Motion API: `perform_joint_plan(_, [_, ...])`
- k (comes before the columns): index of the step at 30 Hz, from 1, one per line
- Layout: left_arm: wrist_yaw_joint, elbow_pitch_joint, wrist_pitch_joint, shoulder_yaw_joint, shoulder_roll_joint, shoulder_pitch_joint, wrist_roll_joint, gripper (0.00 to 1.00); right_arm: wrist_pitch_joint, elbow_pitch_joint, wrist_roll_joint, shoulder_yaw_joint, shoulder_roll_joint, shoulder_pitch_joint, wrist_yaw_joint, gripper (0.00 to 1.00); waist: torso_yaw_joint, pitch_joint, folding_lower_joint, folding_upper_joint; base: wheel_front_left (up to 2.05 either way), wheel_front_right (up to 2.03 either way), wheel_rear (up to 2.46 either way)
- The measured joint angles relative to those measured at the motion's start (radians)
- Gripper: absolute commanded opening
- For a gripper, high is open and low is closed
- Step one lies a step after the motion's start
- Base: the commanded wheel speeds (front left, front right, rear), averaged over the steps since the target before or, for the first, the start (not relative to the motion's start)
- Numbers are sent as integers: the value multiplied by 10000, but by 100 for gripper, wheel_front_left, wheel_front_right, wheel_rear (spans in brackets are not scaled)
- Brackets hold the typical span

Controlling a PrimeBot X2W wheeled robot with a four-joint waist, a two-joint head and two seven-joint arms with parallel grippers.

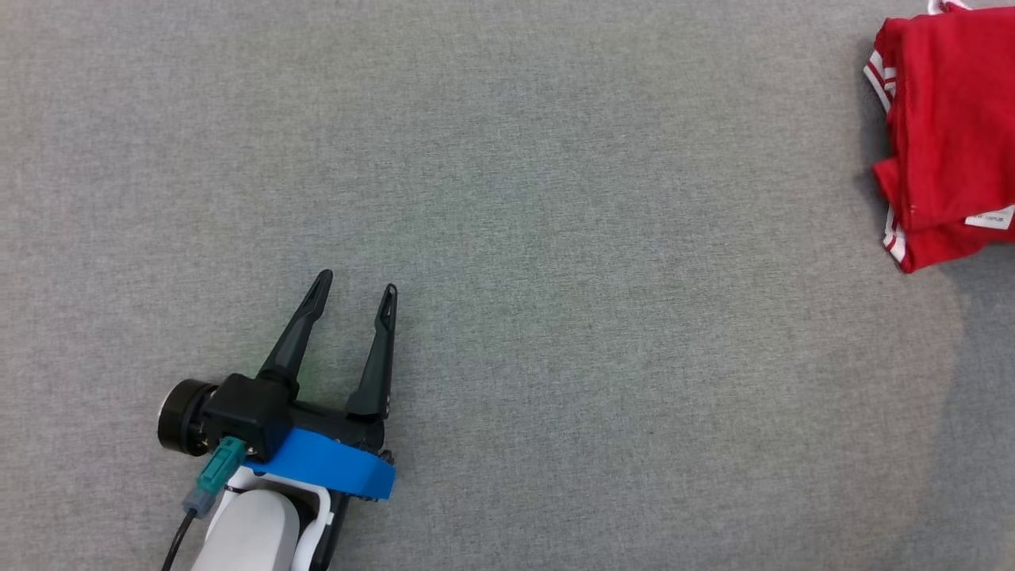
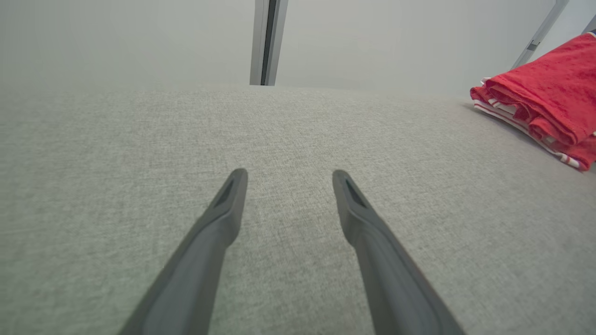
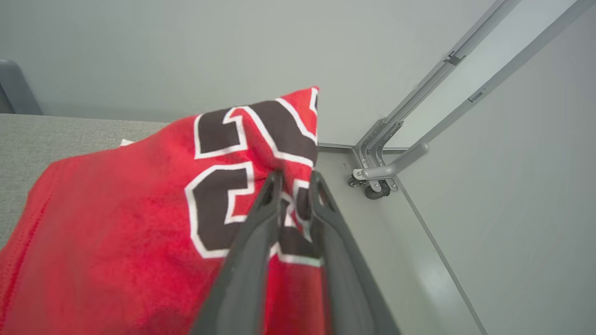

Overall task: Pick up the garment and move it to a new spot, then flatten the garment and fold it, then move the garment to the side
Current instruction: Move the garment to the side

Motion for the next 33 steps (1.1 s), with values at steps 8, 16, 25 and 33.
perform_joint_plan(8, [56, -59, 79, -121, 38, 75, -31, 100, -932, 738, -593, 128, 708, -209, -2, 100, 93, -112, 0, 0, 0, 0, 0])
perform_joint_plan(16, [140, -12, 79, 59, 98, 111, -286, 100, -1616, 775, -290, 1486, 1080, -450, -2, 100, -61, -398, 0, 0, 0, 0, 0])
perform_joint_plan(25, [353, 234, -190, 874, 165, 27, -959, 100, -2487, 211, 77, 2499, 1710, -389, 0, 100, 22, -1309, 0, 0, 0, 0, 0])
perform_joint_plan(33, [585, 886, -378, 1478, -48, 249, -1239, 100, -3377, -424, -50, 2320, 3129, 1099, -2, 100, 385, -2372, -3, 0, 0, 0, 0])
